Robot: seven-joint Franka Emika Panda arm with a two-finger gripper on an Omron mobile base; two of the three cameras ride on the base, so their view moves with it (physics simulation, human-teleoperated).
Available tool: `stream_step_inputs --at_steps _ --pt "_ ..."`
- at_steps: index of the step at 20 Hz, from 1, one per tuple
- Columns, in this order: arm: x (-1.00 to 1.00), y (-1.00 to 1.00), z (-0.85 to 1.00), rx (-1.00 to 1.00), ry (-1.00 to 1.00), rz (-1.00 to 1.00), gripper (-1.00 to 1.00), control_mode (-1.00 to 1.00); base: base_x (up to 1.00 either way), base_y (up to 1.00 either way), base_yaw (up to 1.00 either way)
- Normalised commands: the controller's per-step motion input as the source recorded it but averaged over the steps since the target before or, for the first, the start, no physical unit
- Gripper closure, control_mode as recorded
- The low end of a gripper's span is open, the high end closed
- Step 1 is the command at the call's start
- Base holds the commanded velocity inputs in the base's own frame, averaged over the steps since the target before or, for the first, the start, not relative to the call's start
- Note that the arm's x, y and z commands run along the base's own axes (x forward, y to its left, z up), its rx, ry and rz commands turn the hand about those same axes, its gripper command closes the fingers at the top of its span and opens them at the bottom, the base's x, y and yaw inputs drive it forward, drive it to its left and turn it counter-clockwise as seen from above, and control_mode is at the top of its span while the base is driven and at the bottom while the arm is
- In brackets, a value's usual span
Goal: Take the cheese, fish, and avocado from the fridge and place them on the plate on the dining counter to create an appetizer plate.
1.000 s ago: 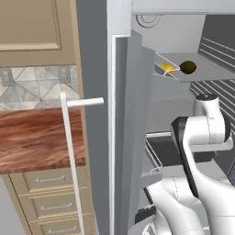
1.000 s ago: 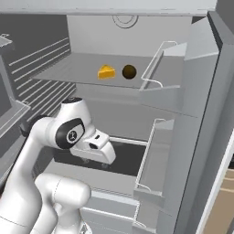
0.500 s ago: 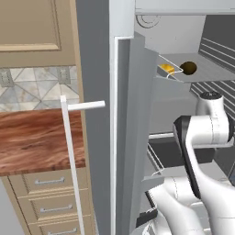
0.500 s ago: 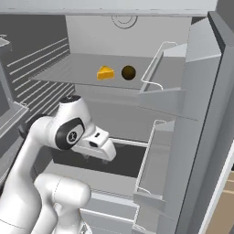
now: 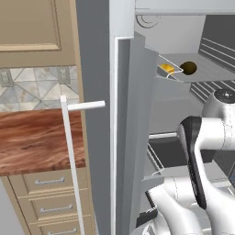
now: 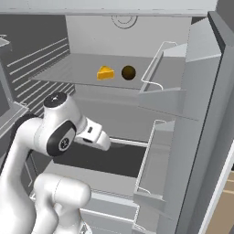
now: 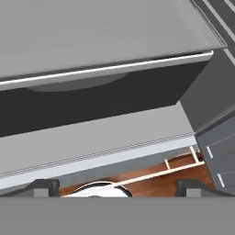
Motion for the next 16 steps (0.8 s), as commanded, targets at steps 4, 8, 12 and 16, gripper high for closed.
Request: stream_step_inputs --at_steps 4,8,12,16 --pt "0.22 0.0 0.66 0.0 -0.14 0.28 -1.0 -1.0 0.0 0.0 0.0" --pt "0.29 0.09 0.62 -0.06 -0.07 0.23 -1.0 -1.0 0.0 0.0 0.0" --pt "0.6 0.09 0.4 -0.09 0.01 0.03 -1.0 -1.0 0.0 0.0 0.0" --pt "0.64 -0.06 0.34 -0.08 0.1 -0.07 -1.0 -1.0 0.0 0.0 0.0"
